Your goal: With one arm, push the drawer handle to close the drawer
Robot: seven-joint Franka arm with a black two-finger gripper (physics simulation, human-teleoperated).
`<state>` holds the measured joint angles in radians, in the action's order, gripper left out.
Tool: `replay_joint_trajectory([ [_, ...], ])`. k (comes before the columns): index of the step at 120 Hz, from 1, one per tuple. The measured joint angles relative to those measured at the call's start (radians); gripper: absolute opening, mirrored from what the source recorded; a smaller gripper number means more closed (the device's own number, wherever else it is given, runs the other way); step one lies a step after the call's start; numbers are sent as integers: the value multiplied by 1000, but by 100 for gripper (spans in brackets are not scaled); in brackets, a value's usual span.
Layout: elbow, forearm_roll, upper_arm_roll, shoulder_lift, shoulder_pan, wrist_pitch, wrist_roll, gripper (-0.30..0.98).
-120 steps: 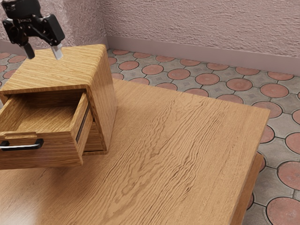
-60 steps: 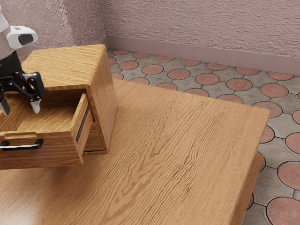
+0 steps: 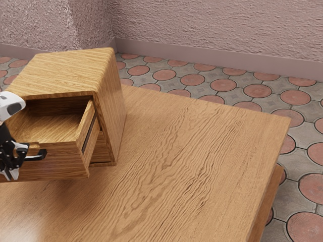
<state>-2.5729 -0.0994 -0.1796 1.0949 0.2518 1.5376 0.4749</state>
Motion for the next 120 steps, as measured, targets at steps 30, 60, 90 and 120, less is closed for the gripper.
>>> replay_joint_trajectory([
  [30, -88, 17, 3, 28, 1, 59, -45, -8],
  [60, -93, 40, 20, 17, 9, 114, -108, -9],
  [90, -92, 45, 40, -17, 24, 158, -166, -10],
  [120, -82, 58, 48, -53, 47, 177, -207, -10],
])
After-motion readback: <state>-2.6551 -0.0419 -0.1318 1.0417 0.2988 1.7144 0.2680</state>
